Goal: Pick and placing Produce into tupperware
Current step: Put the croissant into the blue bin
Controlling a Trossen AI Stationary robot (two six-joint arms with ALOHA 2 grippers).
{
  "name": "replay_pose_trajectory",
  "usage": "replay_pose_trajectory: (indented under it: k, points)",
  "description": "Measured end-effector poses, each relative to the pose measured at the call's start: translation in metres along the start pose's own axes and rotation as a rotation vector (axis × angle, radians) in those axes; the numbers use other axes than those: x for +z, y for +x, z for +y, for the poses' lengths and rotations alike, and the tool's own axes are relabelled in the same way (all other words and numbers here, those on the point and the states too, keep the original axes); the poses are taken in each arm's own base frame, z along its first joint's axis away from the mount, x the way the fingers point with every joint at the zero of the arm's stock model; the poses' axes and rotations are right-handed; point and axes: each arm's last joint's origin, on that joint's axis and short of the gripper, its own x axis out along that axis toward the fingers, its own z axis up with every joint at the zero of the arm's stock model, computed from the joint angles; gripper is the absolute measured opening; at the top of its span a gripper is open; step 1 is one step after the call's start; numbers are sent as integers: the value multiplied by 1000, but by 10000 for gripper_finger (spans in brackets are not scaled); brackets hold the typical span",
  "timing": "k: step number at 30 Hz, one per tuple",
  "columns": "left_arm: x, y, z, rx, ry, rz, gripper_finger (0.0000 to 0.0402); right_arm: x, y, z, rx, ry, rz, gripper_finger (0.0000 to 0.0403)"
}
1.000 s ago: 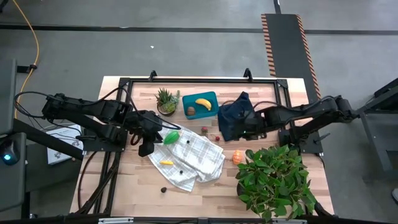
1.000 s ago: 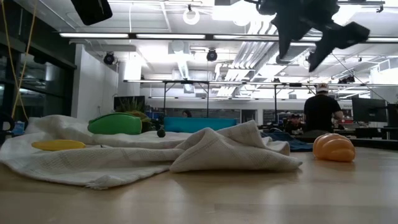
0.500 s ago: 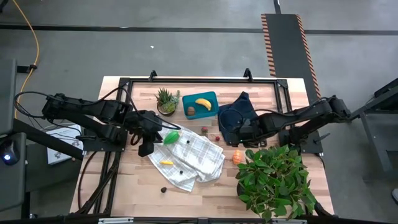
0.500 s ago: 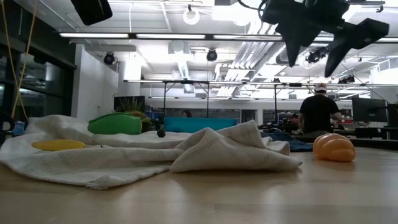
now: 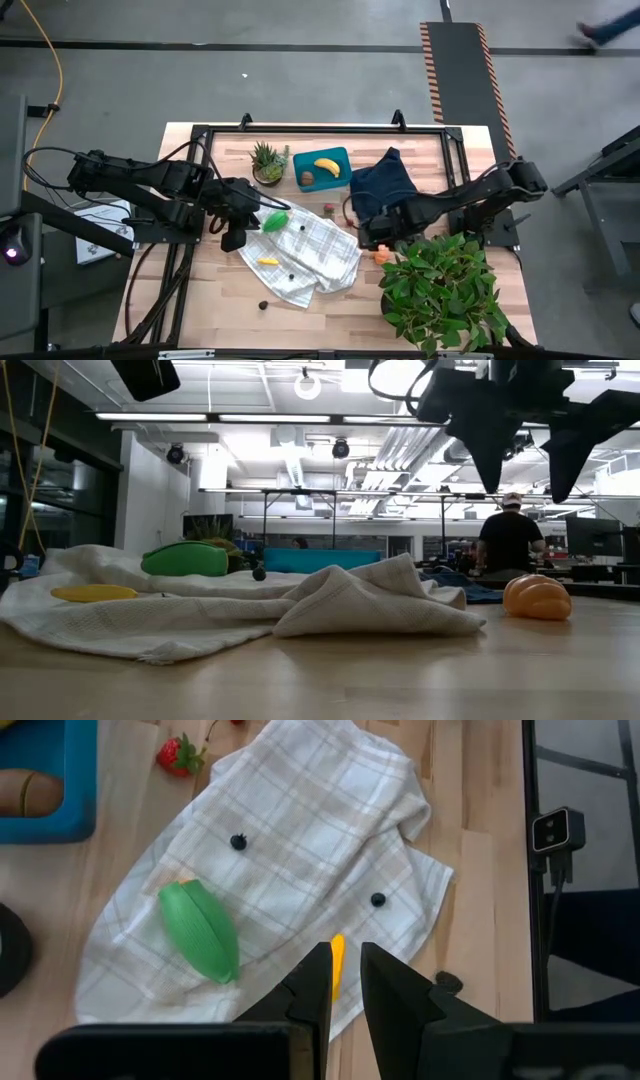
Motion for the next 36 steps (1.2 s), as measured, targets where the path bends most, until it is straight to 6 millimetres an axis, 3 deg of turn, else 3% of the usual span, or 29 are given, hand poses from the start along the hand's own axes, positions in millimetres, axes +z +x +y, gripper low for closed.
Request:
replay_pose_trajectory:
  k: [9, 26, 36]
  points:
    - [0, 0, 0, 0, 0, 0, 46, -3, 9, 10, -8, 13, 4, 268]
    - [-2, 0, 1, 8, 25, 25, 46, -20, 12, 3, -32, 72, -25, 268]
    - [-3, 0, 1, 12, 24, 36, 46, -20, 30, 8, -74, 50, -40, 268]
